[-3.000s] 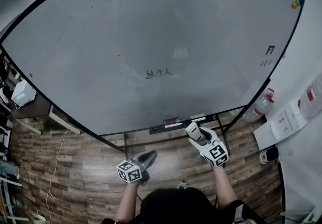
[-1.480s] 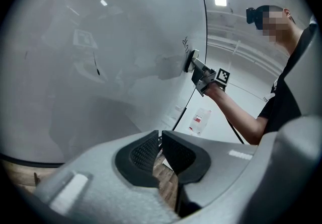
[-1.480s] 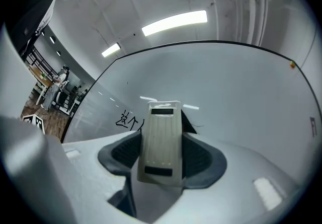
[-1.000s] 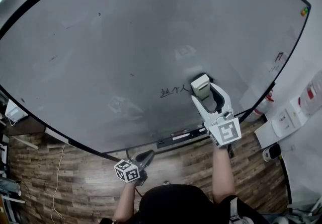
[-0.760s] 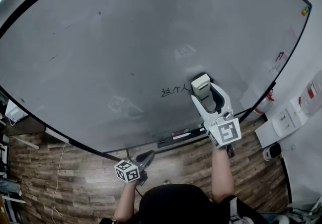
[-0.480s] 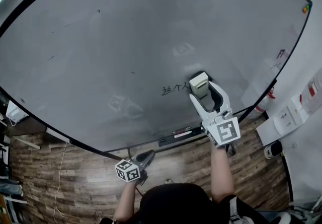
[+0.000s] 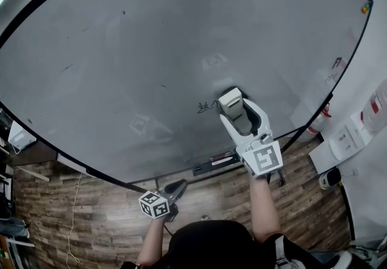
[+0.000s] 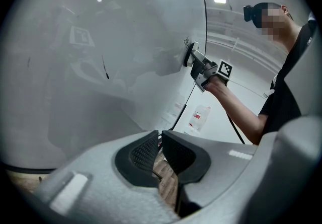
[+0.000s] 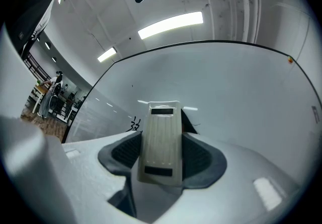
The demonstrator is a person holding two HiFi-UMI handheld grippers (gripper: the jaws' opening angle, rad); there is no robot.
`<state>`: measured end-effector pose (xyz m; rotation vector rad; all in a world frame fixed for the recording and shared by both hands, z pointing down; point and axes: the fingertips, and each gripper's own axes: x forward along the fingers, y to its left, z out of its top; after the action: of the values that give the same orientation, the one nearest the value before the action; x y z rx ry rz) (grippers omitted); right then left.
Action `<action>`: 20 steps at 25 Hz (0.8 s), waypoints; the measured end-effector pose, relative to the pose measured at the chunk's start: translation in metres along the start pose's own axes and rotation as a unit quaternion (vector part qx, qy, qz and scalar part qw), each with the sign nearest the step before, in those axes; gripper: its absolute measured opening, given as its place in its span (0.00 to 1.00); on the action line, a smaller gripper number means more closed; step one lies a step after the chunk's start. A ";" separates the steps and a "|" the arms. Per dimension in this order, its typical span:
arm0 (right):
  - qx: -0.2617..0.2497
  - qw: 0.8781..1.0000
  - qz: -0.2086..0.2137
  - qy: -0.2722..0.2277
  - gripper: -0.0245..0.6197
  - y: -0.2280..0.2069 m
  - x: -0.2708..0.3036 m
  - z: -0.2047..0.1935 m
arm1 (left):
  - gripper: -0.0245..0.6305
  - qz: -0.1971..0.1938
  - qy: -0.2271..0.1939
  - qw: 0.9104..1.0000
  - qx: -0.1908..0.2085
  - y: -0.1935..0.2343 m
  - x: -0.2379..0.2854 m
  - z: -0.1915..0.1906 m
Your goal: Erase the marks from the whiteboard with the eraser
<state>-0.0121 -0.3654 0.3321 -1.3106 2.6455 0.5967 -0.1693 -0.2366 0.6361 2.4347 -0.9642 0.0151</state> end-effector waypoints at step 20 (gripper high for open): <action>-0.025 0.999 0.015 -0.027 0.43 0.051 0.021 0.016 | 0.07 -0.018 0.002 0.999 0.036 -0.007 0.008 0.016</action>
<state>-0.0658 -0.3462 0.3261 -1.2533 2.6275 0.6966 -0.1621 -0.2448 0.6208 2.5173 -0.9336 0.0421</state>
